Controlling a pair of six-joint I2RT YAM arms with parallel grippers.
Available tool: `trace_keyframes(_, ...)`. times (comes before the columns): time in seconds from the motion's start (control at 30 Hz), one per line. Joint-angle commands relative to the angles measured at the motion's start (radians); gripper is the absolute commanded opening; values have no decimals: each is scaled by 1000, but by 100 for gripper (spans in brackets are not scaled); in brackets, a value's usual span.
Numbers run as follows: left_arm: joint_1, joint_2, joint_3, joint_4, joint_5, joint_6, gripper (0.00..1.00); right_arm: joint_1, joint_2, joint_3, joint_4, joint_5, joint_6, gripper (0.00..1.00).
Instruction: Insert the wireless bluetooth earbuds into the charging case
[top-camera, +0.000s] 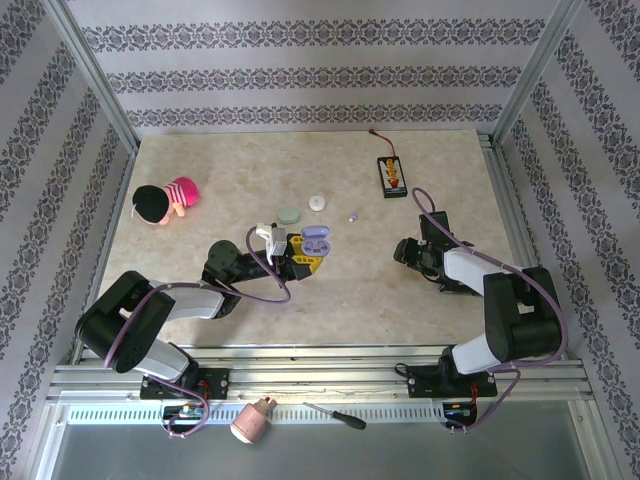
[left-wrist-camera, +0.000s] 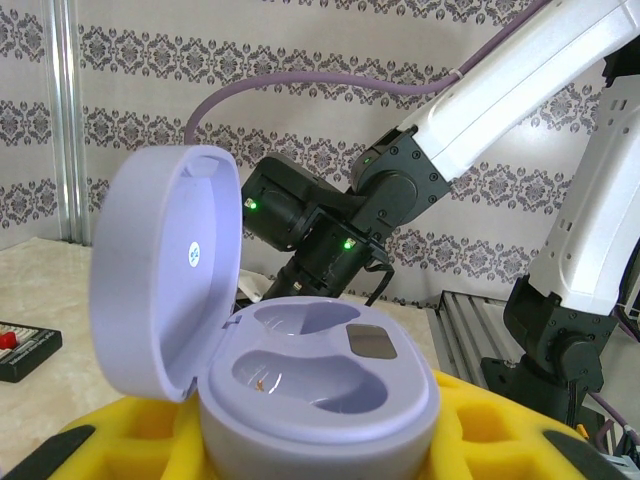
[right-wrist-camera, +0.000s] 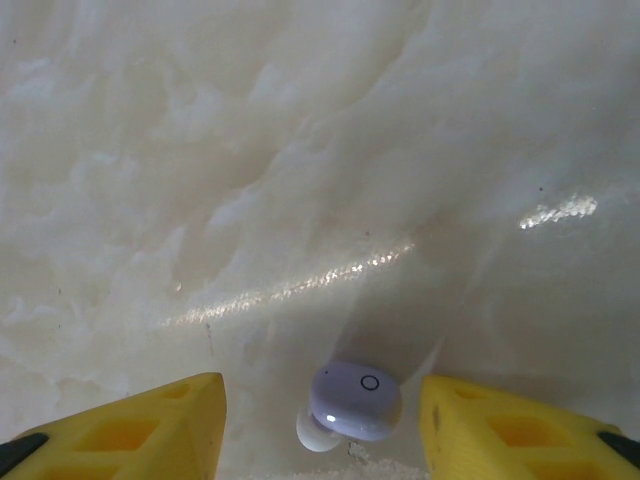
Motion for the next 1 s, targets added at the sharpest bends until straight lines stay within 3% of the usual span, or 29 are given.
trace_keyframes(0.0, 11, -13, -4, 60, 12, 21, 33, -5, 30, 30, 23, 6, 3, 52)
trace_keyframes(0.63, 12, -4, -5, 60, 12, 31, 33, 28, 104, 139, -18, -16, -78, 47)
trace_keyframes(0.97, 29, -13, -26, 60, 8, 42, 33, 116, 14, 181, -209, 260, -146, 48)
